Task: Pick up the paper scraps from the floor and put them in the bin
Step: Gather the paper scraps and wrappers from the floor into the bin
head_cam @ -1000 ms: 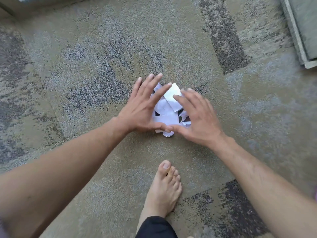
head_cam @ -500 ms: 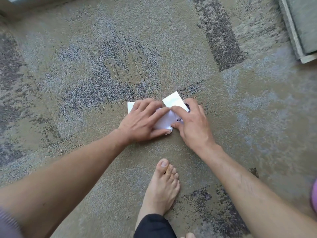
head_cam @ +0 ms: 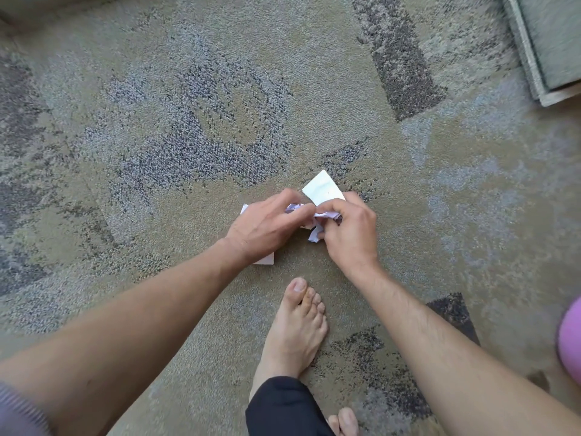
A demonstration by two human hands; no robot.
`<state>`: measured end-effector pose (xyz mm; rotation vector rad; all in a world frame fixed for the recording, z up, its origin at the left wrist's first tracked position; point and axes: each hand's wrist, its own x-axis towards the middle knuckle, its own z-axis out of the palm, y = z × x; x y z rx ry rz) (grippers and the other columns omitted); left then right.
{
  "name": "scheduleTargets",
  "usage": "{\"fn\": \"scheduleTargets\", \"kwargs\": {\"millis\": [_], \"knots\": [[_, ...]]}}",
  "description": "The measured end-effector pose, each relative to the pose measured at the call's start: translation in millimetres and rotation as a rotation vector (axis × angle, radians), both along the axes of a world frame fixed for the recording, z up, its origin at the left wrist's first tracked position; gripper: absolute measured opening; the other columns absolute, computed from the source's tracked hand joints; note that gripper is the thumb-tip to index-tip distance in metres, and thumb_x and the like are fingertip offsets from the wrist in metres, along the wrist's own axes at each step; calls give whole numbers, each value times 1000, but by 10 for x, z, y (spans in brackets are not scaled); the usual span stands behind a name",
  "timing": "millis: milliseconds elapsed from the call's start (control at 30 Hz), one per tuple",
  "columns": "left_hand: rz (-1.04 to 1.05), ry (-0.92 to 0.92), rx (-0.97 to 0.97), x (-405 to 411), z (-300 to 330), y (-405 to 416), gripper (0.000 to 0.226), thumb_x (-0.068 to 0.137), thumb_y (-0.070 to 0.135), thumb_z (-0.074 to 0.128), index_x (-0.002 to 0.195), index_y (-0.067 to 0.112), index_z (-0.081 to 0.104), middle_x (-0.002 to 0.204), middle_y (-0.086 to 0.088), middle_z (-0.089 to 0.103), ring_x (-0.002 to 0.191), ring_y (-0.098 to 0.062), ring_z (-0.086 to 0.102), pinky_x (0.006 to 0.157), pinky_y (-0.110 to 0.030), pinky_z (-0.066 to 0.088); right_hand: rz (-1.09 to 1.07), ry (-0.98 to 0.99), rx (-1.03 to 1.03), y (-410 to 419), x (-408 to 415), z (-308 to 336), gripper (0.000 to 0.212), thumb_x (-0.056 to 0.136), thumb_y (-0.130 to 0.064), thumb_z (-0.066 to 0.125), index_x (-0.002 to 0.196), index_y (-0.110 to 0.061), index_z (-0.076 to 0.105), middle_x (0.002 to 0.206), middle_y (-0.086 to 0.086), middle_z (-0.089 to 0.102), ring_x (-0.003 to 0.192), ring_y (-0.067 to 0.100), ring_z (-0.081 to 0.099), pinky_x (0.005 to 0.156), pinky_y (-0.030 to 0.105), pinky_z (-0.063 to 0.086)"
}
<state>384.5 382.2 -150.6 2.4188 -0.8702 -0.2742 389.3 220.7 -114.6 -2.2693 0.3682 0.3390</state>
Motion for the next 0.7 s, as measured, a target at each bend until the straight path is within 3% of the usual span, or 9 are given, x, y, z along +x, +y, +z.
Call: {"fn": "scheduleTargets", "kwargs": {"millis": [100, 267, 367, 467, 533, 633, 700], "knots": [[56, 182, -26, -173, 202, -105, 27, 93, 10, 50, 108, 27, 37, 104, -20, 52, 78, -42, 63, 63, -51, 54, -83, 23, 27, -40, -64, 53, 20, 74, 4, 70, 78, -15, 76, 91, 1, 66, 80, 15, 60, 72, 19, 43], [340, 266, -93, 252, 249, 1, 11, 94, 24, 51, 104, 23, 55, 97, -9, 59, 83, -31, 60, 70, -39, 50, -245, 123, 168, -146, -172, 174, 17, 74, -5, 80, 77, -21, 75, 91, -8, 65, 81, 12, 68, 78, 31, 57], [572, 411, -216, 167, 310, 6, 8, 93, 14, 59, 99, 12, 63, 92, -5, 63, 87, -20, 59, 78, -36, 47, -289, 135, 166, -192, -211, 255, 16, 75, -7, 80, 77, -22, 75, 95, -7, 66, 82, 14, 70, 79, 34, 58], [732, 512, -280, 209, 430, 22, 8, 94, 18, 62, 102, 16, 62, 89, 3, 65, 79, -8, 57, 72, -25, 44, -260, 127, 141, -211, -213, 371, 13, 76, -9, 80, 80, -20, 75, 98, -6, 66, 89, 12, 67, 80, 23, 54], [798, 577, -312, 127, 518, 2, 12, 94, 24, 64, 103, 18, 61, 89, 4, 66, 80, -13, 60, 73, -27, 46, -310, 147, 198, -242, -234, 452, 14, 76, -6, 79, 80, -19, 76, 98, -5, 67, 84, 9, 69, 74, 16, 53], [877, 689, -469, 74, 701, -42, 10, 92, 24, 66, 99, 20, 61, 88, 2, 67, 78, -14, 61, 74, -34, 49, -492, 191, 368, -327, -260, 593, 20, 75, -2, 79, 78, -22, 75, 94, 0, 73, 83, 19, 73, 75, 24, 56], [924, 798, -614, 59, 880, -138, 7, 93, 16, 65, 97, 17, 60, 83, 3, 66, 68, -7, 59, 63, -26, 48, -631, 207, 526, -397, -261, 758, 24, 77, 5, 75, 78, -19, 72, 84, 6, 73, 72, 18, 73, 73, 25, 58]]}}
